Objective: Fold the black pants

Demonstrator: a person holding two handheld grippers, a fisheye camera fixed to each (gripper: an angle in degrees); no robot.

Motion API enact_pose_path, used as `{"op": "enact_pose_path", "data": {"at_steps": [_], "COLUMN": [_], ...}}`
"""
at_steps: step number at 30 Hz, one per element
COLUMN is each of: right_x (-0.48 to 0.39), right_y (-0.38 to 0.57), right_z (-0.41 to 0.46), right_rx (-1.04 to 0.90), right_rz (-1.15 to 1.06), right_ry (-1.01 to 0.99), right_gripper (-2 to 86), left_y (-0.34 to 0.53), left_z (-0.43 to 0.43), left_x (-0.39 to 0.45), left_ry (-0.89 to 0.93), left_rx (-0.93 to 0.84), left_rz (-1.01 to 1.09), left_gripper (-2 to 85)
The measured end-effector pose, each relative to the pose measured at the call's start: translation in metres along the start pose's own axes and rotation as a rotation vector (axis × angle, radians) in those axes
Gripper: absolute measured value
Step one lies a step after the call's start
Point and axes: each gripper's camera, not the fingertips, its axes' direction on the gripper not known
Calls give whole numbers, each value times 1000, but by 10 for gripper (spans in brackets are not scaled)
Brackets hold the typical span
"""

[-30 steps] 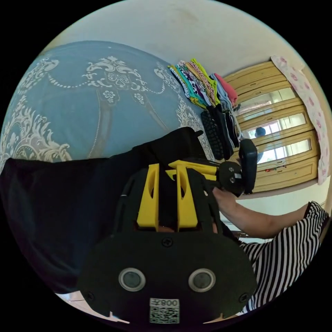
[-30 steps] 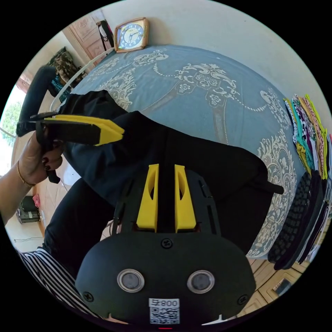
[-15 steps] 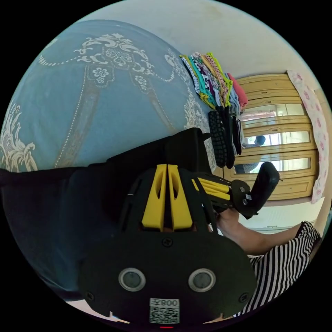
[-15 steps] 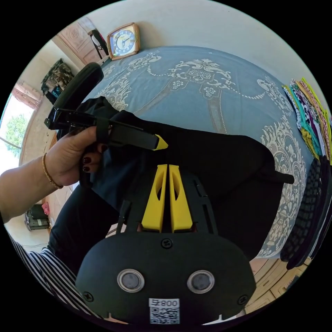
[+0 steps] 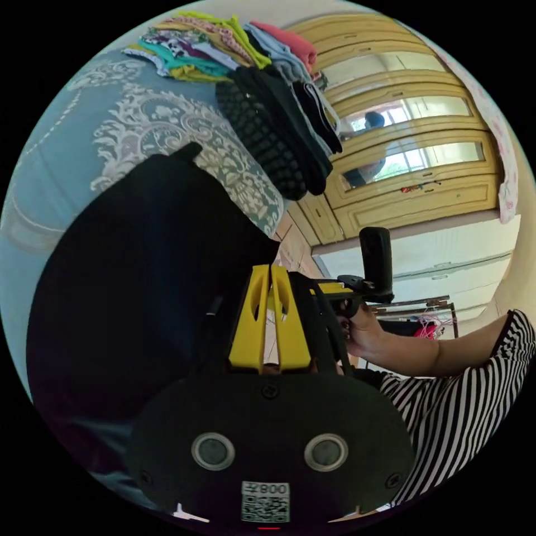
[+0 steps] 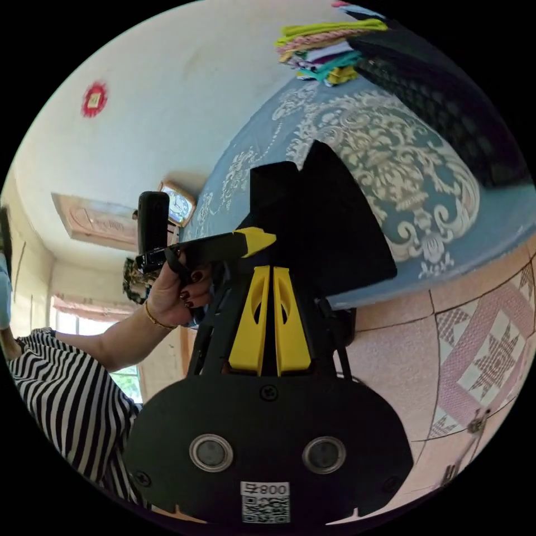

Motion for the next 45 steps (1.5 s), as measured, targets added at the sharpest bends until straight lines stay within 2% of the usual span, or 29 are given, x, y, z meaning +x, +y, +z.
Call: {"op": "enact_pose_path", "data": {"at_steps": [3, 5, 10, 14, 15, 18, 22, 27, 32, 35, 39, 45], "right_x": [33, 48, 83, 96, 98, 91, 68, 66, 79, 85, 90, 103], "right_y": [9, 13, 16, 12, 9, -4, -32, -46, -44, -47, -43, -45], "right_z": [1, -1, -5, -18, -22, -31, -26, -9, -5, -7, -17, -13], "right_rx": [-28, -22, -13, 52, 76, 115, 97, 30, 31, 26, 74, 54], "right_rz": [87, 124, 188, 189, 181, 106, -48, -94, -94, -79, -63, -27], "right_ry": [-18, -46, -65, -60, -63, -14, 186, 271, 238, 204, 134, 131], "right_gripper": [4, 3, 2, 6, 9, 26, 62, 78, 68, 69, 87, 93], "left_y": [-21, -31, -63, -105, -117, -145, -168, -188, -204, -216, -235, -249], "left_z": [39, 48, 32, 18, 19, 31, 51, 67, 77, 80, 96, 107], "left_x": [-6, -6, -18, -46, -55, -72, -80, -76, -70, -68, -81, -78], "left_ry": [-4, -4, -48, -262, -345, -443, -468, -452, -428, -478, -488, -501], "left_rx": [-117, -123, 19, 59, 40, -22, -83, -64, -25, -2, -94, -76], "left_rz": [21, 52, 85, 64, 47, 43, 65, 98, 121, 124, 98, 109], "left_gripper": [19, 25, 45, 67, 69, 68, 49, 11, 12, 38, 68, 23]}}
